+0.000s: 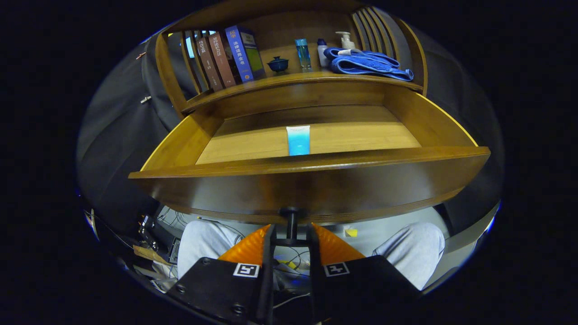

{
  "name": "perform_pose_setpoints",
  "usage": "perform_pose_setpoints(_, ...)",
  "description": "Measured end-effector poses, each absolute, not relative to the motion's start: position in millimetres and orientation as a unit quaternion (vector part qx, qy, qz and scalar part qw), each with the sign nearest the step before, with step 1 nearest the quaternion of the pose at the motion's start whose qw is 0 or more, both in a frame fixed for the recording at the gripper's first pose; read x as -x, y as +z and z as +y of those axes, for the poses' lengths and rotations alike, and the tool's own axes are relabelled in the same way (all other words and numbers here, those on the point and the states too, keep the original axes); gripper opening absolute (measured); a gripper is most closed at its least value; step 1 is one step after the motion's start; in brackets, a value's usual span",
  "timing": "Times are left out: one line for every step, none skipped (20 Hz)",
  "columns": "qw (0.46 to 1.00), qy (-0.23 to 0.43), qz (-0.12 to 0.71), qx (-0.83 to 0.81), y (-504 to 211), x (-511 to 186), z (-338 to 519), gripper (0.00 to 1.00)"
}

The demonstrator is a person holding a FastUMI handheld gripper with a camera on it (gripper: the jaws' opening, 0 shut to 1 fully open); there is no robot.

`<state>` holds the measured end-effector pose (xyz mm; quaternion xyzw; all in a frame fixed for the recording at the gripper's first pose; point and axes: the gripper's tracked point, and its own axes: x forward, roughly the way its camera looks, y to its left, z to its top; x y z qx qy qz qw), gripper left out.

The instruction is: Pull open the drawer, take out the items inside it, and place them on the countertop above the cabinet.

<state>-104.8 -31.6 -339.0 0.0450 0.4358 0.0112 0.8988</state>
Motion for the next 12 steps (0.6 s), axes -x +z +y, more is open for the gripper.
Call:
perform_pose_setpoints(0.901,0.006,0.431,-0.042,-333,106,-33,0.43)
perform_pose_setpoints(0.904,0.004,0.426,-0.039,-327,107,-33,0.57)
perform_pose_setpoints(0.905,-0.001,0.425,-0.033,-323,109,-37,0.72)
perform_pose_setpoints(0.904,0.002,0.425,-0.035,-319,99,-37,0.86)
perform_pose_setpoints(0.906,-0.002,0.422,-0.036,-310,118,-36,1.00)
perform_pose_setpoints(0.908,-0.003,0.417,-0.037,-308,118,-36,1.00)
perform_pose_setpoints(0.911,-0.004,0.410,-0.037,-294,122,-36,1.00)
perform_pose_setpoints(0.915,-0.004,0.401,-0.036,-283,123,-35,1.00)
perform_pose_setpoints(0.921,-0.003,0.388,-0.033,-271,122,-33,1.00)
perform_pose_setpoints(0.926,-0.003,0.376,-0.026,-259,118,-31,1.00)
perform_pose_setpoints(0.931,-0.001,0.365,-0.018,-247,112,-31,1.00)
perform_pose_setpoints(0.935,0.002,0.355,-0.016,-234,103,-28,1.00)
